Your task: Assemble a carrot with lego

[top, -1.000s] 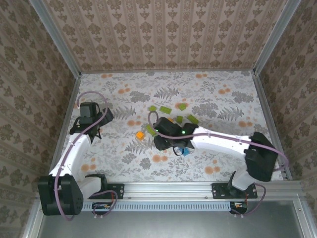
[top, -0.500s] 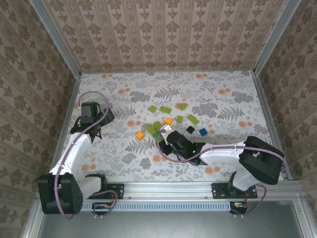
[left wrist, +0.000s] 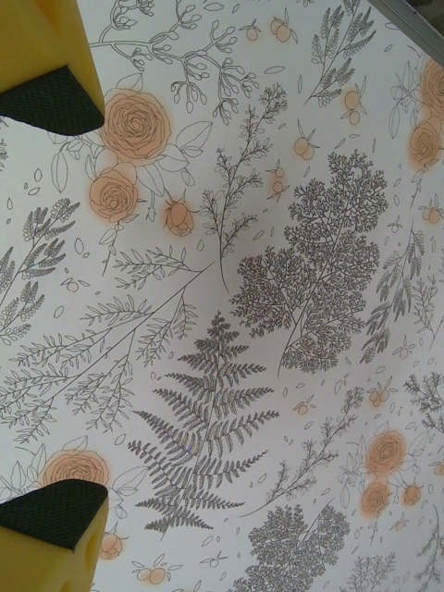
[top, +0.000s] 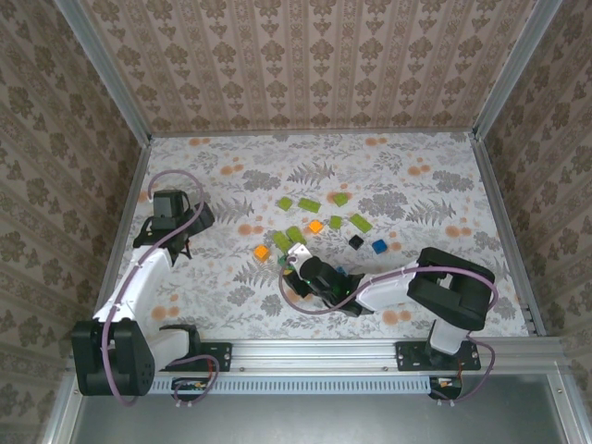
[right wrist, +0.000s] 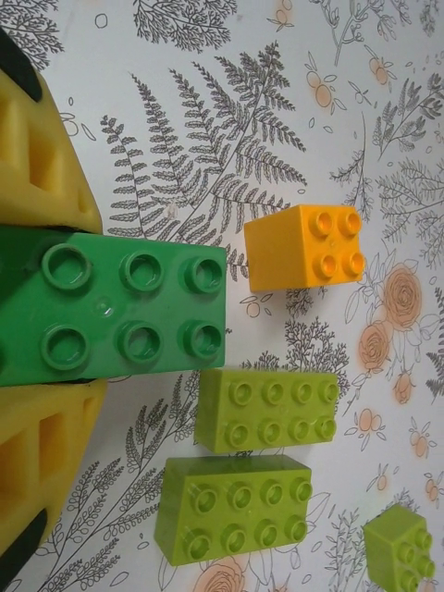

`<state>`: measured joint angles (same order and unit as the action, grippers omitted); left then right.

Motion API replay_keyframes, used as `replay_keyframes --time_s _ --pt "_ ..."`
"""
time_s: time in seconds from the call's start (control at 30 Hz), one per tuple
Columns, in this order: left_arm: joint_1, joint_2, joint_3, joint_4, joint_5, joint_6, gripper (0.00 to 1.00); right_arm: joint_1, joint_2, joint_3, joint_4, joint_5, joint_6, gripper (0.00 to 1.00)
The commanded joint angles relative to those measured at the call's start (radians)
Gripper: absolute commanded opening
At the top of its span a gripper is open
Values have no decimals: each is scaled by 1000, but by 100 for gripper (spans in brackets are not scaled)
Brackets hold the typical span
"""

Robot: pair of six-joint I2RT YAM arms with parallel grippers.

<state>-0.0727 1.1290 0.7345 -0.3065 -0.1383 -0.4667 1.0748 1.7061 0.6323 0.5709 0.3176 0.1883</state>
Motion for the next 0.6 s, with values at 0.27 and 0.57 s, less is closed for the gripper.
replay_keyframes --time_s 0.27,0.57 --pt "-7 2 29 2 -18 12 99 28 0 -13 -53 66 3 47" --pt "-7 -3 32 -6 -16 14 99 49 -64 20 -132 54 -6 62"
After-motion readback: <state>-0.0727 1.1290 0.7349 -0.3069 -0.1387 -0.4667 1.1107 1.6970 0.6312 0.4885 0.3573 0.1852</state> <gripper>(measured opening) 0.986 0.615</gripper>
